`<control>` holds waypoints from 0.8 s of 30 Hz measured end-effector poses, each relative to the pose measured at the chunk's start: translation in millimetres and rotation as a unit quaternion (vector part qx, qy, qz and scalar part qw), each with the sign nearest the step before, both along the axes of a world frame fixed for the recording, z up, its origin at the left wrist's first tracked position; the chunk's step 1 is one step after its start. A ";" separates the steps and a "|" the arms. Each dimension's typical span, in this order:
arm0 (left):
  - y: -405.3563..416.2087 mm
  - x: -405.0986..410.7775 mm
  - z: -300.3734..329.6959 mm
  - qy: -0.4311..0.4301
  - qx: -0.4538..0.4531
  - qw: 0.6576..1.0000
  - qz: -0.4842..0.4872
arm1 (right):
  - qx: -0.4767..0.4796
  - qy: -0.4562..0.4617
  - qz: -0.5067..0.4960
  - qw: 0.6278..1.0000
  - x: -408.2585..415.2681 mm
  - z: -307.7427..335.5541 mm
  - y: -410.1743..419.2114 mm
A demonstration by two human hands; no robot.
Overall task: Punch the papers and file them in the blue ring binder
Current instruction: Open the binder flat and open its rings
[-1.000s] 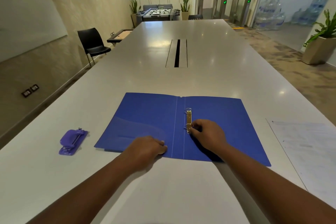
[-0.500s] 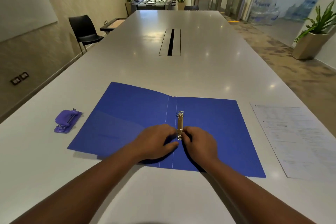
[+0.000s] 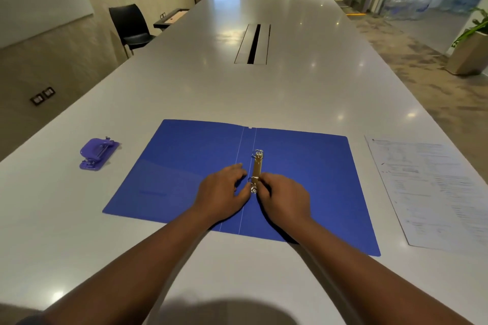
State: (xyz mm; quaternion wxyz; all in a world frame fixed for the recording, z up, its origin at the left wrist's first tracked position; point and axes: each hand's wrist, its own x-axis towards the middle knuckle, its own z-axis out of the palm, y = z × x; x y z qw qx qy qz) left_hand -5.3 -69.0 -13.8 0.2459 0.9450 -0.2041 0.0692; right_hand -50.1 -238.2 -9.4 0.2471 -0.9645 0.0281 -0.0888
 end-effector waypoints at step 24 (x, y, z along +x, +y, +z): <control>-1.2 16.3 -5.6 -0.047 0.058 0.997 -0.021 | -0.046 0.002 -0.090 0.995 1.7 0.6 17.7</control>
